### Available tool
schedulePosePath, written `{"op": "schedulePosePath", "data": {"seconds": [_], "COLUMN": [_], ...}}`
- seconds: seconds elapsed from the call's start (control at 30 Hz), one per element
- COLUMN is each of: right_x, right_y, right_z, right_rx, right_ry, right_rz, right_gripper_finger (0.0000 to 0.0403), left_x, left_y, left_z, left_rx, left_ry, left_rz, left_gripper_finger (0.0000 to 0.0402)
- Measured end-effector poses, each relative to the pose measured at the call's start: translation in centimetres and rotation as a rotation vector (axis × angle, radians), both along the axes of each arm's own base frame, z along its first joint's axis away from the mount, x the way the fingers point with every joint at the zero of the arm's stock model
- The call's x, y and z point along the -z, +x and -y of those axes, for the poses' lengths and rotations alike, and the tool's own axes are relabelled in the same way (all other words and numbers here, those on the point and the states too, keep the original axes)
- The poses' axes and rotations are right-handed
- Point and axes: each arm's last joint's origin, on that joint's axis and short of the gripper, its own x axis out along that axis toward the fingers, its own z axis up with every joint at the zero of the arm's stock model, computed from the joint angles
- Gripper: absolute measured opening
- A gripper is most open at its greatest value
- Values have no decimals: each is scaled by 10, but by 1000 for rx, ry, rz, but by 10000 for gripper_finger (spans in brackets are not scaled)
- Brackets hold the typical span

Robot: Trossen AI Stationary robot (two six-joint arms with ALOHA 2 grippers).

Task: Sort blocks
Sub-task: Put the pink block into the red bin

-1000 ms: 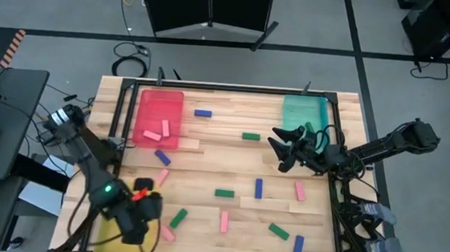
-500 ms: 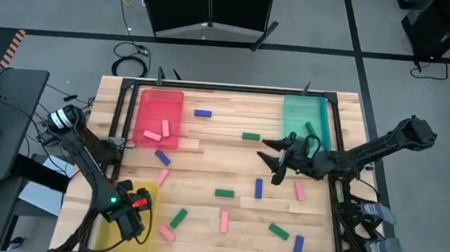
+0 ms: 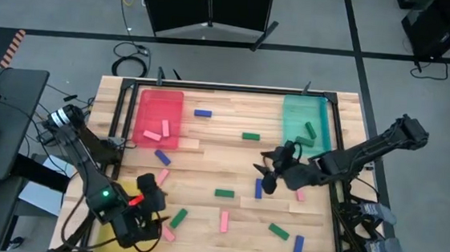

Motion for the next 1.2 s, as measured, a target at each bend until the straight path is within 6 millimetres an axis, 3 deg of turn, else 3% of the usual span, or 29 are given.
{"op": "schedulePosePath", "data": {"seconds": [0.2,0.37,0.53,0.8,1.0,1.2], "right_x": [24,49,56,66,89,111], "right_y": [-2,-23,-44,-63,-63,-67], "right_z": [-13,-23,-35,-50,-54,-51], "right_rx": [39,209,347,496,560,602], "right_ry": [188,268,314,352,315,316], "right_rz": [-228,-453,-546,-635,-707,-711], "right_gripper_finger": [250,250,251,285,318,323], "left_x": [-5,-7,-12,-12,-13,-13], "left_y": [24,45,59,65,65,65], "left_z": [-17,-31,-41,-52,-53,-53], "left_rx": [-85,-122,-175,-224,-237,-236], "left_ry": [167,244,306,323,343,343], "left_rz": [151,199,266,268,279,279], "left_gripper_finger": [318,312,308,299,296,296]}}
